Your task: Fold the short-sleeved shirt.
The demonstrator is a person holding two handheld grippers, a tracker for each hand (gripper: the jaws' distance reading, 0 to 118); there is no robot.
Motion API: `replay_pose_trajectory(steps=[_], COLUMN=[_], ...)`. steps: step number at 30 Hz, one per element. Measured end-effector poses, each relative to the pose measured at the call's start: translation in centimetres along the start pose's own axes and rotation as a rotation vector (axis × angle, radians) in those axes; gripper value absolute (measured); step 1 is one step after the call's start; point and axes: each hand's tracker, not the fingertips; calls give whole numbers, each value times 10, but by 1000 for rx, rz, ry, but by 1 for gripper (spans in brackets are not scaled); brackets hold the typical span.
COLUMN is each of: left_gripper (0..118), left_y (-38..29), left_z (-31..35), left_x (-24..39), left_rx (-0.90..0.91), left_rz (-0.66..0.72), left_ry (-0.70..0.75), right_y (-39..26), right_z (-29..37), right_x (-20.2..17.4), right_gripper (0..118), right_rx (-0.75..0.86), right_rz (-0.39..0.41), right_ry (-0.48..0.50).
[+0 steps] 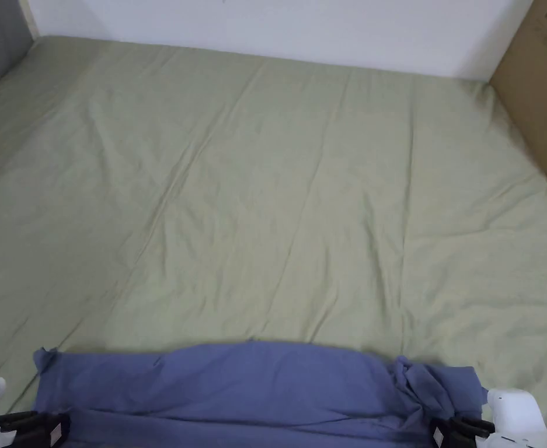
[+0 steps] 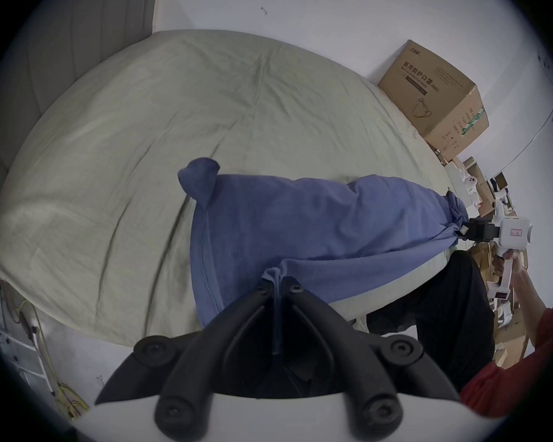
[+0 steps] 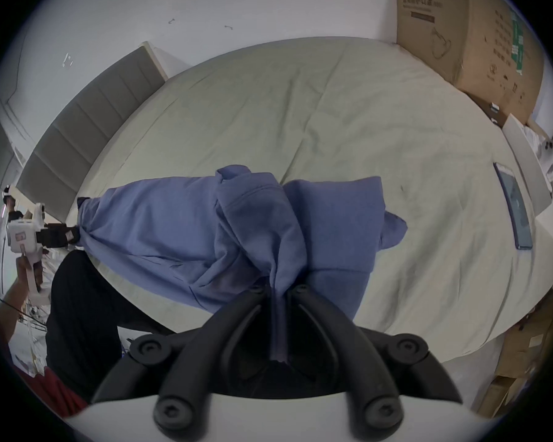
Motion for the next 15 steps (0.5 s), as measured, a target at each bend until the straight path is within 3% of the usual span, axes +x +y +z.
replay_pose_trajectory(steps=[4,6,10,15], left_gripper=[4,12,105,106], left_y=[0,3,9,33], left_z=[-9,-9,11,92], left_x=[-1,0,1,11], left_rx=[-26,-29,17,342], left_rz=[15,21,17,14], left_ry=[6,22,82,170], right_y=[-4,-3,3,23], right_z=[-11,-12,13,96], right_x=[-3,-1,-7,-24], right_gripper=[10,19,108,110], right_rx=[-35,-45,-21,271], right_rz=[33,29,29,96], right_ry=[-20,-23,-40,-207])
